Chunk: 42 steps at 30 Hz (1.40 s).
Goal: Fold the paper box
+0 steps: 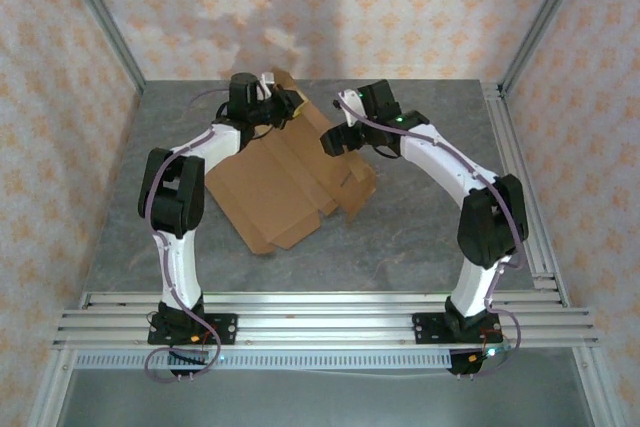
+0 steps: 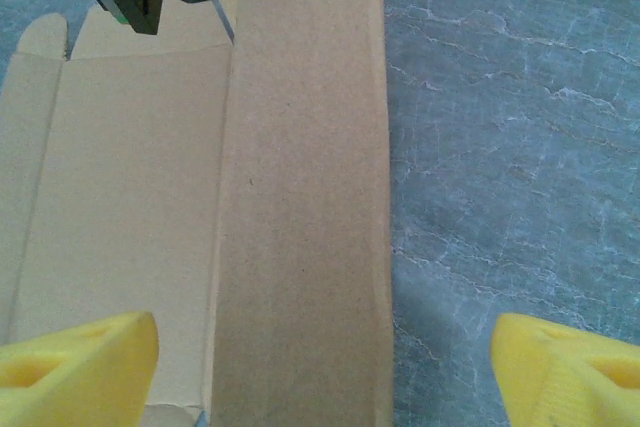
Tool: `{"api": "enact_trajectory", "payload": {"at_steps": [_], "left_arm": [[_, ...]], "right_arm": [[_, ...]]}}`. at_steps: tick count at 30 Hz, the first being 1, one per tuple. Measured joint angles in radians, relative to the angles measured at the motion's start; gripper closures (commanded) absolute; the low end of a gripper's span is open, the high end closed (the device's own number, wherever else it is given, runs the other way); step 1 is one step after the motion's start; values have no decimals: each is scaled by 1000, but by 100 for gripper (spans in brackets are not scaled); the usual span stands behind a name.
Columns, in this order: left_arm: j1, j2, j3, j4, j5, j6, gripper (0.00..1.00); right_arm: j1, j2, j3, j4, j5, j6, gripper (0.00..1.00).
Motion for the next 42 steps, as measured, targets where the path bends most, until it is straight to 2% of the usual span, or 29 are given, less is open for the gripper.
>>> {"api": "enact_trajectory", "payload": {"at_steps": [5,12,19,28,34,39,41,42], "left_arm": [[18,1,-27,29,14,-11,100],[36,9,-42,64,26,-31,100],[38,10,-42,63,25,-32,100],[38,10,-42,45,24,-33,100],[38,10,-42,32,15,-33,100],[43,10,-47,19,-3,-33,100],[45,10,-47,15,-8,-38,93],[46,10,-47,14,-9,-41,89]], "right_arm": [[56,13,35,-4,168,-63,15],[182,43,35,38,451,-235,24],[286,91,7,210,685,-465,35],[314,217,-27,441,870,-721,46],[320,297,-27,564,959,-832,61],[325,321,-26,659,1010,-901,89],[325,322,-29,695,1024,-925,100],[325,322,-34,718,1030,-935,100]]}}
